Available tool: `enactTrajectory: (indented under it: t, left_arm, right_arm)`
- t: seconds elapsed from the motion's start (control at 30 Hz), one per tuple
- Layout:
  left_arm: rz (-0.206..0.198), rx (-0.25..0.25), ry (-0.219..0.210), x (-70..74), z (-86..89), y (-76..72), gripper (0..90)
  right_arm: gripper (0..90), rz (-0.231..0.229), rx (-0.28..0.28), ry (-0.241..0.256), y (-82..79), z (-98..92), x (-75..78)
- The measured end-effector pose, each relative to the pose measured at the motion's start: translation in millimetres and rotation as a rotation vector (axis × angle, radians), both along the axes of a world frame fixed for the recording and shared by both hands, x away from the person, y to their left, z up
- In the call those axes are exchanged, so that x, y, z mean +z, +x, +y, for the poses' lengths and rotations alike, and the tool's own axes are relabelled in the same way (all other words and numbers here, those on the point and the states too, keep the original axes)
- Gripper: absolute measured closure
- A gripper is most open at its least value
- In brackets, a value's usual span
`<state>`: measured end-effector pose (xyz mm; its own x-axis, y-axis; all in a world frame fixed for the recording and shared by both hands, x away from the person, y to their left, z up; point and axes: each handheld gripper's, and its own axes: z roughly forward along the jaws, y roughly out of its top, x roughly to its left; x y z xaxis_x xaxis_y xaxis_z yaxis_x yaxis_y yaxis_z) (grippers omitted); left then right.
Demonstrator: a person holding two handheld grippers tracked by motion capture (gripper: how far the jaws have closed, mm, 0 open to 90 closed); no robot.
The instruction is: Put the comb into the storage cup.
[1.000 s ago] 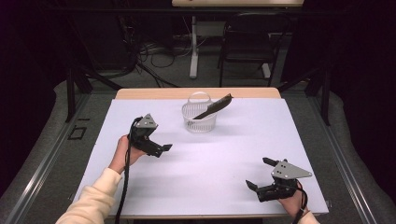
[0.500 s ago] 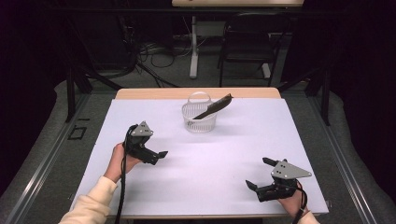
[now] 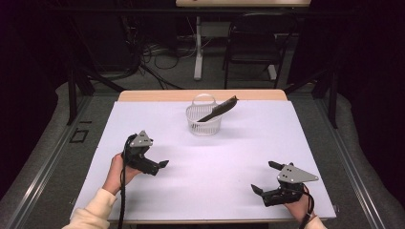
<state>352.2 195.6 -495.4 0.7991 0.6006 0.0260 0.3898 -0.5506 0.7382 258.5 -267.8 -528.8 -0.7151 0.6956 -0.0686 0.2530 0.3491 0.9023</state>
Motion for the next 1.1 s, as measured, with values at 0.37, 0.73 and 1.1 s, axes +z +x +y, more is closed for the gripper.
enactTrajectory:
  t: [0.37, 0.73, 1.1]
  left_arm:
    - [0.006, 0.027, -0.017, -4.8, 10.0, -14.7, 0.0]
    - [-0.004, 0.067, -0.026, -5.7, 27.9, -33.2, 0.0]
    - [0.007, 0.103, -0.044, -16.6, 38.2, -49.0, 0.0]
  right_arm:
    - [0.0, 0.002, 0.002, -0.001, 0.0, -0.5, -0.1]
    - [0.0, 0.003, 0.002, -0.004, 0.3, -0.3, -0.4]
    - [0.0, 0.009, 0.001, -0.005, 0.4, 0.1, -0.8]
